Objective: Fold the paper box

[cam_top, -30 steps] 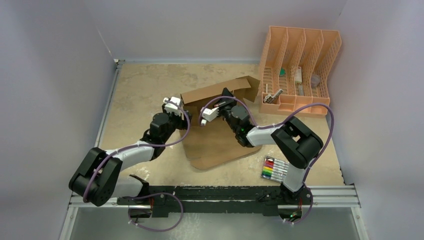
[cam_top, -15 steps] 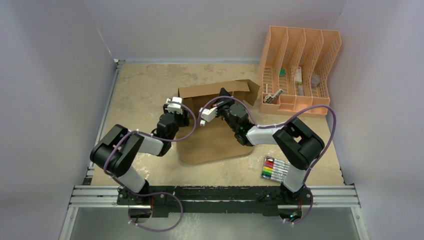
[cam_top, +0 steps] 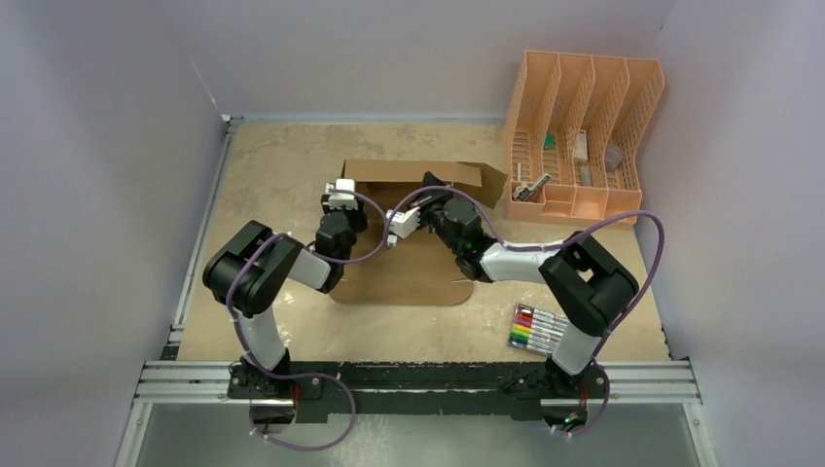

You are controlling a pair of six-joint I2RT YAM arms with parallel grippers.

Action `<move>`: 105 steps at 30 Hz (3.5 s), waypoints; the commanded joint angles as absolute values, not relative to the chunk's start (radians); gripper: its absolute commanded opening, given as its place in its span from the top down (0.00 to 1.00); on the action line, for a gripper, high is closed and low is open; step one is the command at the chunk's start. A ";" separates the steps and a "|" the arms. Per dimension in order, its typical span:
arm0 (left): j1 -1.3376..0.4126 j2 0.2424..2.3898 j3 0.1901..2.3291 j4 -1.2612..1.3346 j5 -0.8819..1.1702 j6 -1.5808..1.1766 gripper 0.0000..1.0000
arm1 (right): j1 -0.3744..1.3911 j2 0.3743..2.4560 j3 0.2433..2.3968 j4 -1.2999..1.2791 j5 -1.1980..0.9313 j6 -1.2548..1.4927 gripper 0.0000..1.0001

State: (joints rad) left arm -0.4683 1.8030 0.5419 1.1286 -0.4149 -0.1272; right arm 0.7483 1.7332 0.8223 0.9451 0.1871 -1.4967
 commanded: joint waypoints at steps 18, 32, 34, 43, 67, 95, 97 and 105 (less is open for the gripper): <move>-0.469 1.813 0.580 1.270 -0.819 -0.332 0.91 | 0.773 1.654 0.901 0.584 0.050 -1.336 1.00; -0.534 1.796 0.748 0.909 -1.423 -0.420 1.00 | 0.776 1.597 0.993 0.361 -0.052 -1.170 1.00; -0.536 1.801 0.771 0.815 -1.455 -0.502 1.00 | 0.778 1.596 0.994 0.345 -0.060 -1.163 1.00; -0.534 1.745 0.682 0.791 -1.226 -0.572 0.85 | 0.775 1.613 1.007 0.311 -0.063 -1.141 1.00; -0.527 1.351 0.388 0.830 -0.732 -0.313 0.15 | 0.697 1.707 1.094 0.298 -0.019 -1.137 1.00; -0.186 1.851 0.510 1.490 0.157 -0.323 0.16 | 0.657 1.706 1.039 0.297 -0.115 -1.249 1.00; -0.184 1.907 0.542 1.541 0.180 -0.345 0.18 | 0.657 1.704 1.036 0.291 -0.118 -1.257 1.00; -0.181 2.013 0.633 1.608 0.137 -0.376 0.41 | 0.657 1.706 1.037 0.269 -0.118 -1.264 1.00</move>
